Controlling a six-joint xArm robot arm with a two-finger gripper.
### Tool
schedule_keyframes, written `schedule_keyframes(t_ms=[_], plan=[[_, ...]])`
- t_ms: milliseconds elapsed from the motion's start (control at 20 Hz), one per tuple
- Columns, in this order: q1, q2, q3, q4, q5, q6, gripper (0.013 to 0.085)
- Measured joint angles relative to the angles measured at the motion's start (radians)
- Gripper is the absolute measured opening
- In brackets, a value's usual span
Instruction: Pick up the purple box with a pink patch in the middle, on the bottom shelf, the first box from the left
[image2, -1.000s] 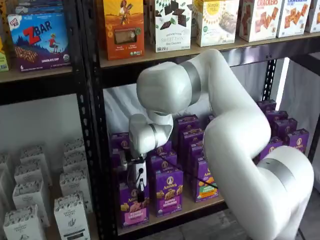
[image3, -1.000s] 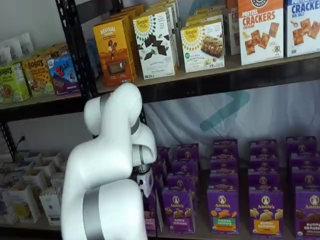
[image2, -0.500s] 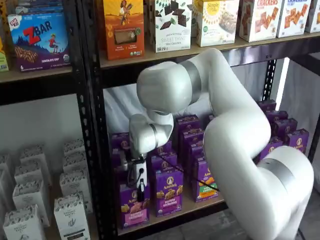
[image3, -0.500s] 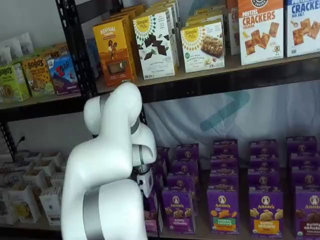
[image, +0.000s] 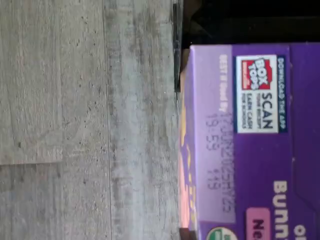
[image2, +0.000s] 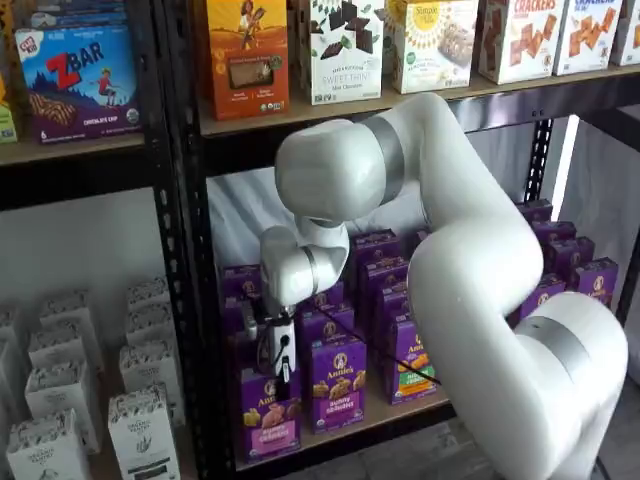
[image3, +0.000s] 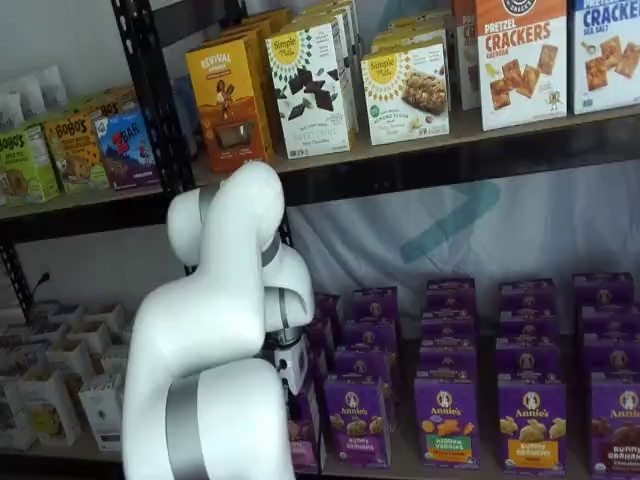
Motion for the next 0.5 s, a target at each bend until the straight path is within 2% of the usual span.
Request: schedule_keyframes(t_ms=[500], plan=[[0.006,-0.030,0.040,-0.004,-0.008,0.009,0.0330]])
